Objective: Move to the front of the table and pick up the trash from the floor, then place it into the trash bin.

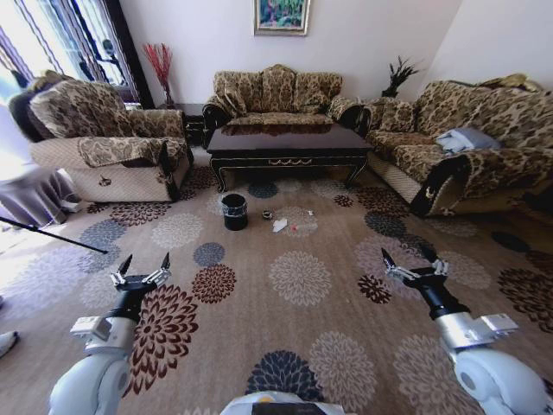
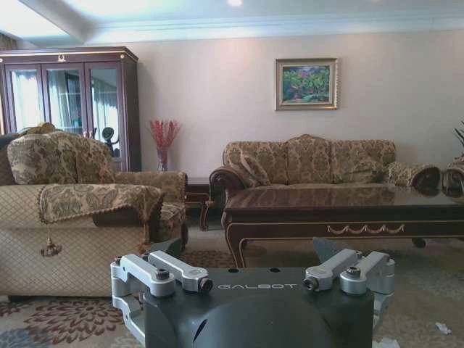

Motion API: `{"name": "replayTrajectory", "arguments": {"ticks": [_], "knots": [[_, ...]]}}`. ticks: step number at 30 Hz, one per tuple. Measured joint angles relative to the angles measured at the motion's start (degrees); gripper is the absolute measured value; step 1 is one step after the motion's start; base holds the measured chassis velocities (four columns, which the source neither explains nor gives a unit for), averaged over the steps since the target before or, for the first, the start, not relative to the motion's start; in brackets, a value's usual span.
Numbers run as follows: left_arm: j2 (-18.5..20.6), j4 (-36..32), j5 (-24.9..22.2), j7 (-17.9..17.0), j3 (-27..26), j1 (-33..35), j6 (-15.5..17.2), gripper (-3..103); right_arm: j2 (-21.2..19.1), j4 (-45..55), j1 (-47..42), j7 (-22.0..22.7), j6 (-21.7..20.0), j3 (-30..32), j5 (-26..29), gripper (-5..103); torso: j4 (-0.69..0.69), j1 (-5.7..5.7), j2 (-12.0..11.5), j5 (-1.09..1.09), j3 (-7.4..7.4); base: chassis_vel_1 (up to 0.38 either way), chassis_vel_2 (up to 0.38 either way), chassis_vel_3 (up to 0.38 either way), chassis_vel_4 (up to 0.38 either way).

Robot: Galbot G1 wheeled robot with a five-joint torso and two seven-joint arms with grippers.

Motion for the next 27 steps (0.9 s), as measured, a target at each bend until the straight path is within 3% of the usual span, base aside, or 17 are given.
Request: {"name": "replayTrajectory", "arguments": {"ticks": [27], "knots": [[0.0, 0.8, 0.1, 0.2, -0.1, 0.1, -0.4, 100, 0.5, -0.7, 0.0, 1.3, 1.1, -0.6, -0.2, 100, 0.0, -2.75, -6.7, 0.0, -3.92, 0.0, 0.0, 0.0, 0.0]]}}
